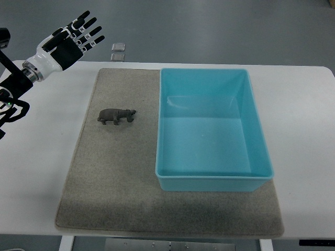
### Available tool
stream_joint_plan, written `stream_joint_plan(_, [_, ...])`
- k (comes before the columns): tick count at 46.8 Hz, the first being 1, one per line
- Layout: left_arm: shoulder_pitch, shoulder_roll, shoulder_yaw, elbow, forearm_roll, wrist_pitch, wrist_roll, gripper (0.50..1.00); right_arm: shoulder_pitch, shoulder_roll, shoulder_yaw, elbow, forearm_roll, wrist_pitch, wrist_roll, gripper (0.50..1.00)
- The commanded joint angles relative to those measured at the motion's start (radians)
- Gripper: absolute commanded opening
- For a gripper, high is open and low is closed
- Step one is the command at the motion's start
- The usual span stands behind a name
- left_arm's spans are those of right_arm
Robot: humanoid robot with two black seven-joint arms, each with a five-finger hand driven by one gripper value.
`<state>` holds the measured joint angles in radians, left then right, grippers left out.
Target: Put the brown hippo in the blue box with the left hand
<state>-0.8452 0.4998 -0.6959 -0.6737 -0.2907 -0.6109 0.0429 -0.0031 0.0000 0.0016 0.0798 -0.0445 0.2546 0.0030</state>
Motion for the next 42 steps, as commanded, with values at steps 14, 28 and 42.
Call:
stream_joint_plan(14, [-0.003, -0.001, 0.003, 0.052, 0.008, 0.0, -0.005, 0.999, 0.0, 0.0, 0.0, 0.0, 0.0, 0.0, 0.0, 0.936])
stream_joint_plan(28, [-0.011, -0.003, 0.016, 0.06, 0.031, 0.0, -0.017, 0.999, 0.0, 0.0, 0.0, 0.0, 0.0, 0.0, 0.0, 0.936])
stream_joint_plan(42, [-0.015, 0.006, 0.007, 0.046, 0.313, 0.0, -0.118, 0.999, 0.0, 0.0, 0.0, 0.0, 0.0, 0.0, 0.0, 0.936])
